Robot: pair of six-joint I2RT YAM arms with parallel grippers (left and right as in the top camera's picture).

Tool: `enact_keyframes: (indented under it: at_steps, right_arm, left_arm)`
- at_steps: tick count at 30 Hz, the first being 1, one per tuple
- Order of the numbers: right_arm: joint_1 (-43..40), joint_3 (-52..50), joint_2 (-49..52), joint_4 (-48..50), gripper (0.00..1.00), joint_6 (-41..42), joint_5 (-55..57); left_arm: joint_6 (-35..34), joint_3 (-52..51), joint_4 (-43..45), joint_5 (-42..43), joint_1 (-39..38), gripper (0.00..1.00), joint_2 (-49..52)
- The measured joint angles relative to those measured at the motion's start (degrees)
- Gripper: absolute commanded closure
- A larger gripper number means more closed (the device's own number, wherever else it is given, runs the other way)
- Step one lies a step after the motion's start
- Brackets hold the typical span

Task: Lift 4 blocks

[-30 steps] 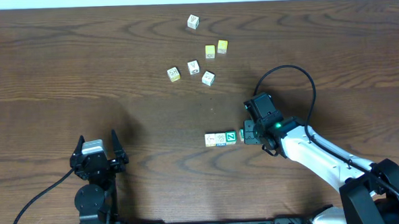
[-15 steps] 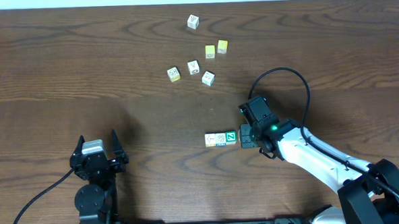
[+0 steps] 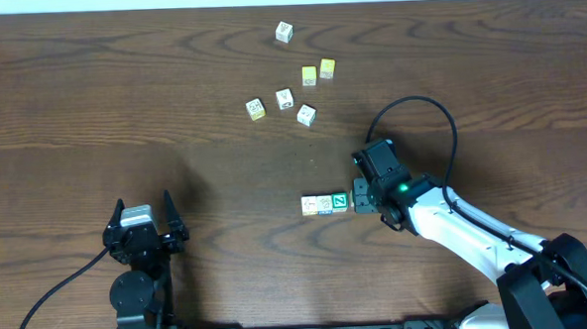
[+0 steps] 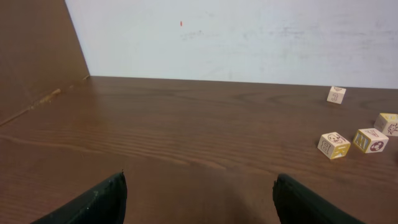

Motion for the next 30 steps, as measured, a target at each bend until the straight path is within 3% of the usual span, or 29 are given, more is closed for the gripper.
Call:
enact_keyframes:
  at_steps: [30]
  right_arm:
    - [0.0,0.0,0.0,5.77,0.99,-3.78,0.46]
  left_arm:
    - [0.0,0.0,0.0,0.02,0.0,0.24,0.0]
